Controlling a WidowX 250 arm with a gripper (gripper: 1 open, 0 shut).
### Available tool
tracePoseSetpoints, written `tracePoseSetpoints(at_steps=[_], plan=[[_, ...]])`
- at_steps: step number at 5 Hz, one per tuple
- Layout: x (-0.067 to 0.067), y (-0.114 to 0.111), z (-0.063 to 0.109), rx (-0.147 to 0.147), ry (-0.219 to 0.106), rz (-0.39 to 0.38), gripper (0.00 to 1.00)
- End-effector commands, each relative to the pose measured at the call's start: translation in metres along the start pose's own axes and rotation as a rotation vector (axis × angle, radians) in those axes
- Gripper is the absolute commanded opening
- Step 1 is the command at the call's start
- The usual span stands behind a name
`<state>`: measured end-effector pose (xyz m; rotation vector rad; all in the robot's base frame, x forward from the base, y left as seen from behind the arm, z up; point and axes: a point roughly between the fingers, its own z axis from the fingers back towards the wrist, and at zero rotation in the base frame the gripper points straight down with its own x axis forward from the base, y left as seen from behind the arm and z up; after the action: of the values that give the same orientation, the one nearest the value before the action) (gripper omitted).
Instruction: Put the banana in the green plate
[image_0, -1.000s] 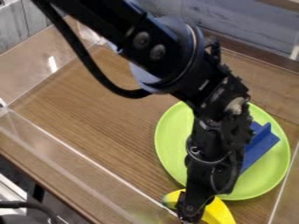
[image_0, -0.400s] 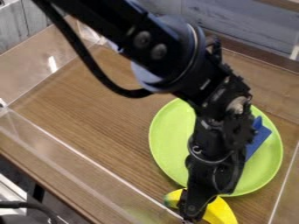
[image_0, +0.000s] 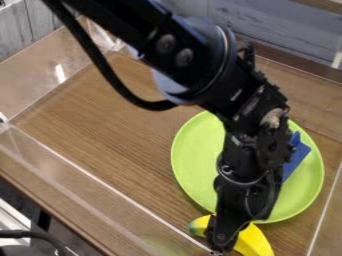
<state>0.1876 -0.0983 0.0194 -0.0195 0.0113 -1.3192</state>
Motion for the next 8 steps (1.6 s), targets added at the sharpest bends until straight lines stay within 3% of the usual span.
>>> tracePoseSetpoints(at_steps=[1,2,8], plan=[[-0.002,0.003,-0.002,0.0,-0.006,-0.003,0.0],[0.001,0.004,-0.002,-0.001,-0.009,-0.012,1.0],[0.009,0.008,0.002,-0.008,-0.029,-0.064,1.0]])
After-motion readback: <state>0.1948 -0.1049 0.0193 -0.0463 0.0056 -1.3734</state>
